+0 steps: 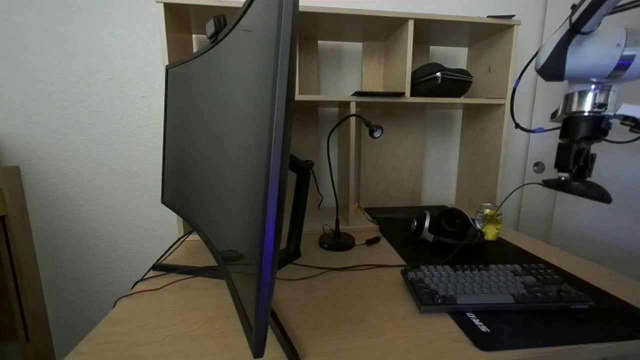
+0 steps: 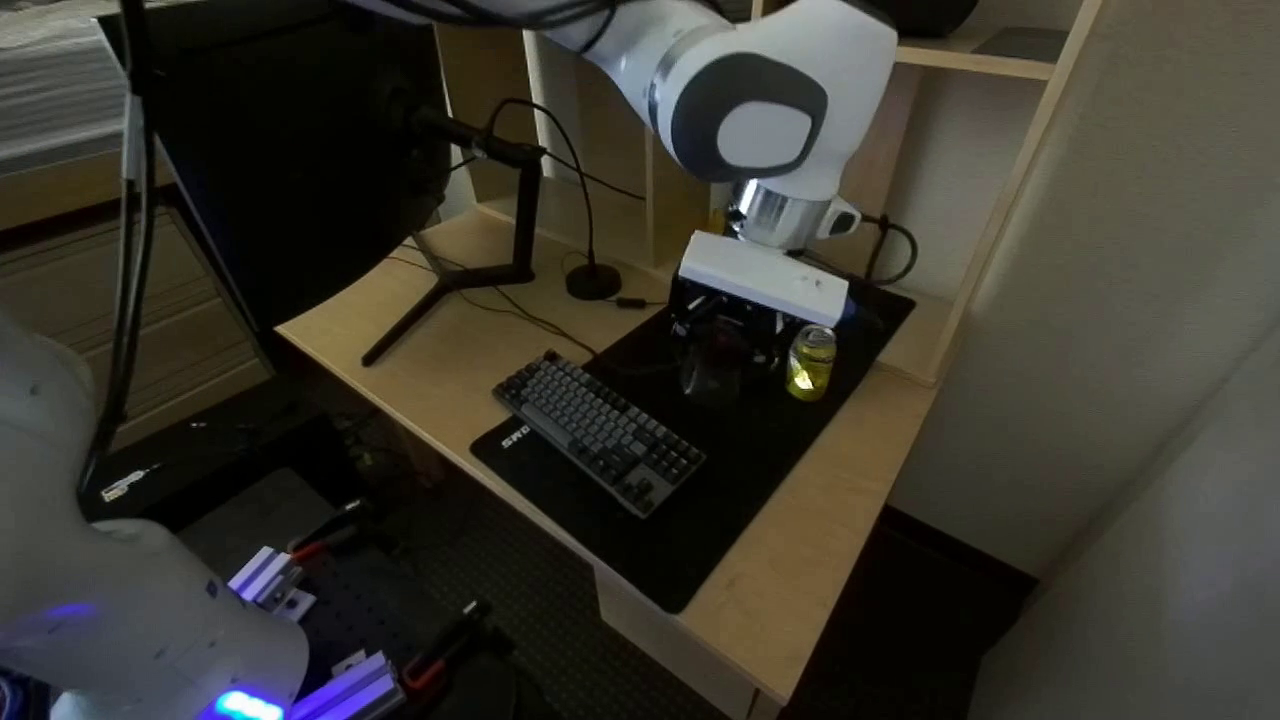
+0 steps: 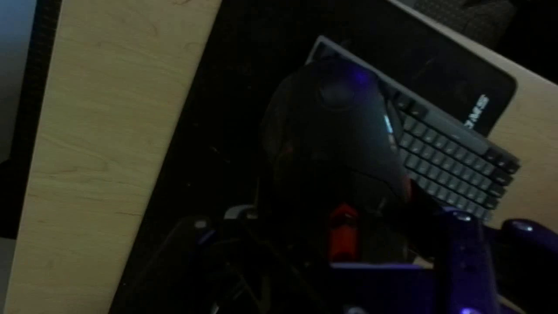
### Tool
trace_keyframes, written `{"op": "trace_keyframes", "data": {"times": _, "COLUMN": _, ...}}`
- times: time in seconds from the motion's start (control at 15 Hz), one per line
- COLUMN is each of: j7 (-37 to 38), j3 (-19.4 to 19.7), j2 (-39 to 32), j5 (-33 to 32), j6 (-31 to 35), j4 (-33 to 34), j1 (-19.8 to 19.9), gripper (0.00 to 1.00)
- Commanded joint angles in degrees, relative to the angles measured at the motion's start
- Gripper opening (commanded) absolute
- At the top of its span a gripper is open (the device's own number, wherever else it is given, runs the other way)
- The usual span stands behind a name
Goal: Move the mouse from the right side of the keyboard to the left side of the keyboard
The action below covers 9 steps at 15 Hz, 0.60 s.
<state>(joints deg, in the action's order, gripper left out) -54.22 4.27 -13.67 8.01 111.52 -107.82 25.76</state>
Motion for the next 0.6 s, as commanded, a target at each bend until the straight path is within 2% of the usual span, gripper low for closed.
{"op": "trace_keyframes", "data": {"times": 0.0, "j7": 0.35, "j3": 3.3, "j2": 1.81, "j5": 0.5, "j6": -2.38, "j4": 0.13, "j1": -3.03, "gripper": 0.71}}
{"op": "trace_keyframes", "data": {"times": 0.13, "j7": 0.82, "j3": 4.54, "j2": 4.41, "j5": 0.38, "j6": -4.66, "j4": -0.02, "j1": -3.51, "gripper": 0.71}}
{"op": "trace_keyframes", "data": {"times": 0.2, "j7": 0.83, "j3": 4.81, "j2": 4.72, "j5": 0.36, "j6": -4.77, "j4": -0.17, "j1": -3.49, "gripper": 0.46}}
{"op": "trace_keyframes", "data": {"times": 0.33, "j7": -3.22, "j3": 3.61, "j2": 4.75, "j5": 2.33, "j6": -7.91, "j4": -2.26, "j1": -5.01, "gripper": 0.46}}
{"op": "trace_keyframes", "data": {"times": 0.53, "j7": -5.77, "j3": 0.85, "j2": 8.98, "j5": 7.02, "j6": -8.46, "j4": -9.42, "j1": -9.72, "gripper": 0.46}}
